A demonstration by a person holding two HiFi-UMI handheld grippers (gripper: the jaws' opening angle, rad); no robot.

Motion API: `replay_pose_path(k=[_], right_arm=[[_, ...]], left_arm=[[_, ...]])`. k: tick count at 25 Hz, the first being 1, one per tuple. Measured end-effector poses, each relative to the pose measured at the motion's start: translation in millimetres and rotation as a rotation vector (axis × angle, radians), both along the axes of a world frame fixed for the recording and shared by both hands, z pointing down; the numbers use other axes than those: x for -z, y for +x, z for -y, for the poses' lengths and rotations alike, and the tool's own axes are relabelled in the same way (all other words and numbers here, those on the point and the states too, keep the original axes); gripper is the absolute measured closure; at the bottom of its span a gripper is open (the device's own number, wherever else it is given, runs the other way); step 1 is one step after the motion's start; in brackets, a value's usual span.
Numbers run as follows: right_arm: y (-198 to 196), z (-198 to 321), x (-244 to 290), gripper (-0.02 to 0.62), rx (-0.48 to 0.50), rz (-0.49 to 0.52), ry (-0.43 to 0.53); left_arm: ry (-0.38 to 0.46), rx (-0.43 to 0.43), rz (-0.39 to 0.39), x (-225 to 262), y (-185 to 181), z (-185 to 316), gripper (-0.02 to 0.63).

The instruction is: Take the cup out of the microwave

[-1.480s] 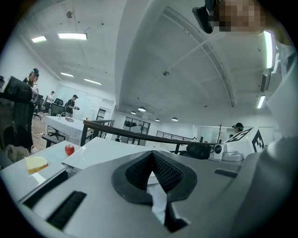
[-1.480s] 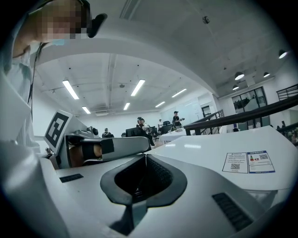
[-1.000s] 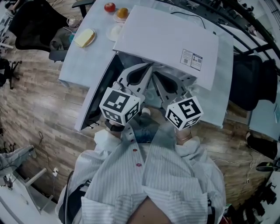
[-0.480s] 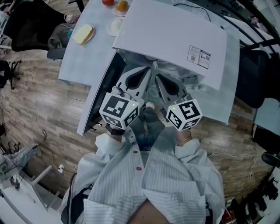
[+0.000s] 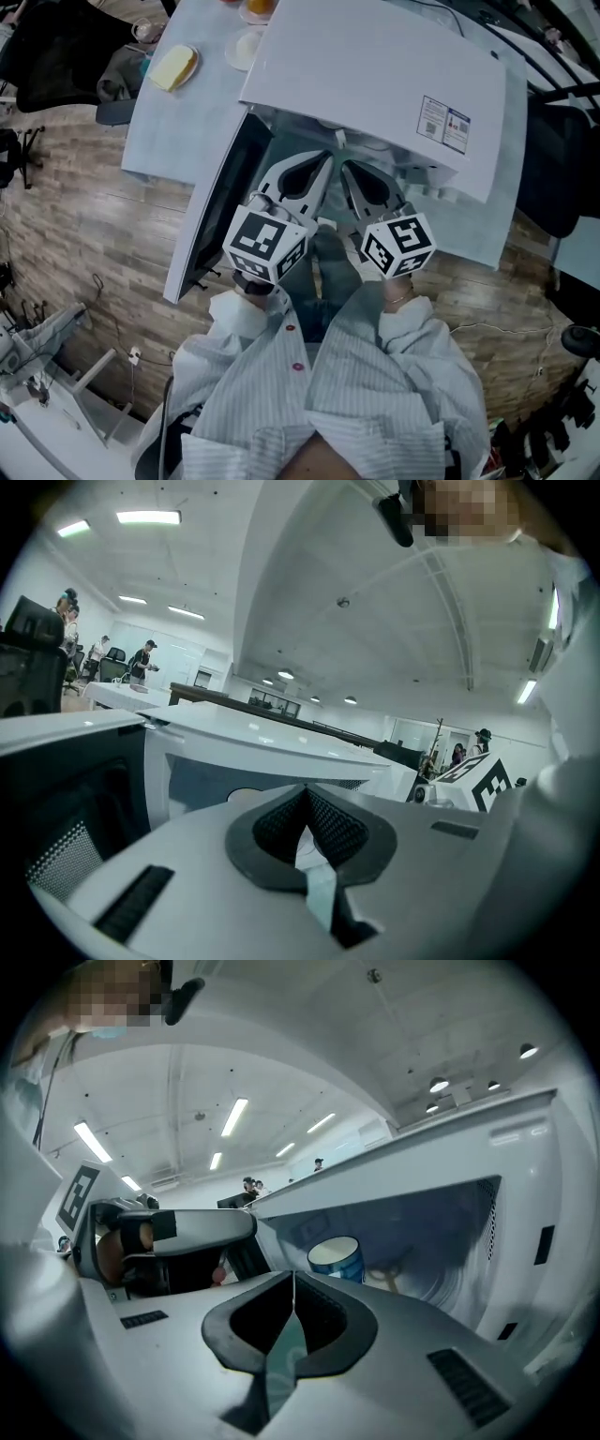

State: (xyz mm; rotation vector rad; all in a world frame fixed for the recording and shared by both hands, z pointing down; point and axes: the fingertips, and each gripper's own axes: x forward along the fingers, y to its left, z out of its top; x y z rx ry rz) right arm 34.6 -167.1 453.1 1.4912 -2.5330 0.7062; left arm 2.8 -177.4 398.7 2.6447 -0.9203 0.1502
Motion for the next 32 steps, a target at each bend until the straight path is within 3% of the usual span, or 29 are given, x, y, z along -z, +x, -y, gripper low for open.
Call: replay_pose_path(k=[26,27,29,32], right_arm=[[14.3,23.4,-37.0,0.555,-0.027,-0.031,0.064],[13.5,24.2,-38.6,0.547,-0.02,-0.033,0.062],[11.5,26.1,-41.9,0.466,-0.006,-0.033,0.052],[9.3,30.1,-44.1,0.452,0.005,-0.033,0.052]], left_arm=[[-0.047,0.1,0.032,-41.4,-11.1,10.8,0.597],[-0.049,0.102,0.034,-42.4,-11.7,11.0,0.597],[-0.053,0.105,0.036,-44.1,-13.2,11.0,0.597],[-0.06,0.115,0.036,-45.7,-17.4,10.6,0.597]])
